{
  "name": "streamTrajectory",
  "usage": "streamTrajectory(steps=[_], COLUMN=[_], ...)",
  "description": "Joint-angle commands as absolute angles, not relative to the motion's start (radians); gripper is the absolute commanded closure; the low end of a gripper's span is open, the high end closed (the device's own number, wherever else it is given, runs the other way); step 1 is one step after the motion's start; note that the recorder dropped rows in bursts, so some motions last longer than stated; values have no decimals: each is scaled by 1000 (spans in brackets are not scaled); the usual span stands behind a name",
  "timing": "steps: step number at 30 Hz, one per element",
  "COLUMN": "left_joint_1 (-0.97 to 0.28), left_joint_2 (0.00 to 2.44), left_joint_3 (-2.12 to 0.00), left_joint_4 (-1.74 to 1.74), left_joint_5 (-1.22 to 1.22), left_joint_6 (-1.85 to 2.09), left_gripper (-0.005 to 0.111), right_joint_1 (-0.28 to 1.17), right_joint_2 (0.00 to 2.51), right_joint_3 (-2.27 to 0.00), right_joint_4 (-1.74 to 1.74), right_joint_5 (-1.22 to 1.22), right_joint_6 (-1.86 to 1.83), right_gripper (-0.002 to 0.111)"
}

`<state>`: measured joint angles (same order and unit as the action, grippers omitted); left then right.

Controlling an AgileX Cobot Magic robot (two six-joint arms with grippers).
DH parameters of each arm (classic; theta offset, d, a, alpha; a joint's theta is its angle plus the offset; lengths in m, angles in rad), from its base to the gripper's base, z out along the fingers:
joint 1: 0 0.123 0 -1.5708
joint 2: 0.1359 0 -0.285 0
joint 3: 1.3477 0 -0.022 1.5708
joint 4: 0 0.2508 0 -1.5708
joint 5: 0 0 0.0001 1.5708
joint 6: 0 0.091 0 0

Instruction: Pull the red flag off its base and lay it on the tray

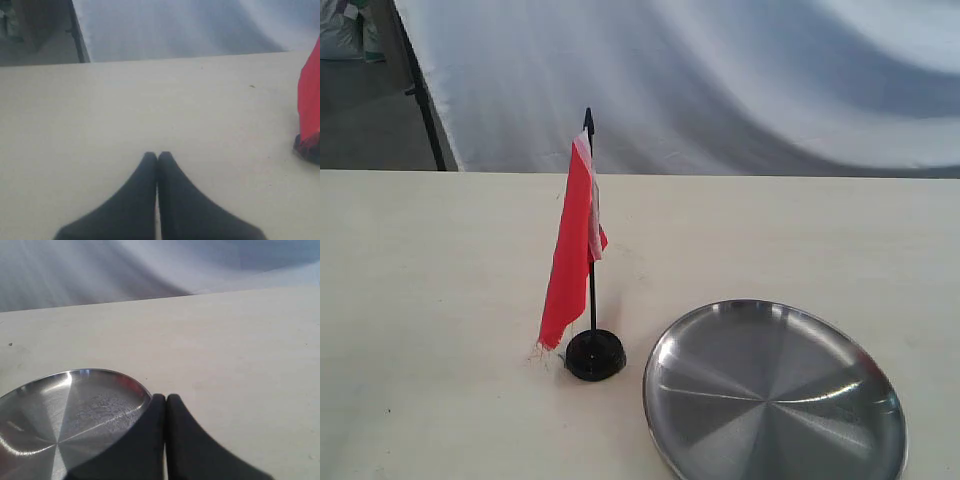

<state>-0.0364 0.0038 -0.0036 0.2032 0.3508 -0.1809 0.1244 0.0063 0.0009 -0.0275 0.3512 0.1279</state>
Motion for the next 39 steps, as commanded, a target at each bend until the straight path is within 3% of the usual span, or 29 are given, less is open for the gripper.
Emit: streamTrajectory(steps=[1, 8, 11, 13, 16, 18, 20, 22, 26, 30, 35, 39], left_joint_1=[-33, -33, -33, -33, -33, -33, -33, -33, -33, -33, -33, -37], left_joint_2=[0, 0, 0, 0, 0, 0, 0, 0, 0, 143, 695, 989], left_joint_3=[0, 0, 0, 0, 0, 0, 0, 0, 0, -159, -519, -674], left_joint_4=[254, 254, 256, 256, 263, 330, 356, 356, 386, 683, 1396, 1539], left_joint_5=[148, -637, -876, -971, -779, -443, -188, -107, -340, -326, -539, -662], left_joint_6=[-158, -171, -194, -425, -898, -1082, -1077, -1077, -1001, -1127, -1625, -1734], left_gripper=[107, 107, 107, 107, 107, 107, 107, 107, 107, 107, 107, 107], right_joint_1=[122, 122, 122, 122, 122, 122, 122, 122, 122, 122, 122, 122], right_joint_2=[0, 0, 0, 0, 0, 0, 0, 0, 0, 0, 0, 0], right_joint_3=[0, 0, 0, 0, 0, 0, 0, 0, 0, 0, 0, 0], right_joint_4=[-35, -35, -35, -35, -35, -35, -35, -35, -35, -35, -35, -35], right_joint_5=[345, 345, 345, 345, 345, 345, 345, 345, 345, 345, 345, 345], right_joint_6=[126, 126, 126, 126, 126, 126, 126, 126, 126, 126, 126, 126], right_gripper=[109, 109, 109, 109, 109, 109, 109, 109, 109, 109, 109, 109])
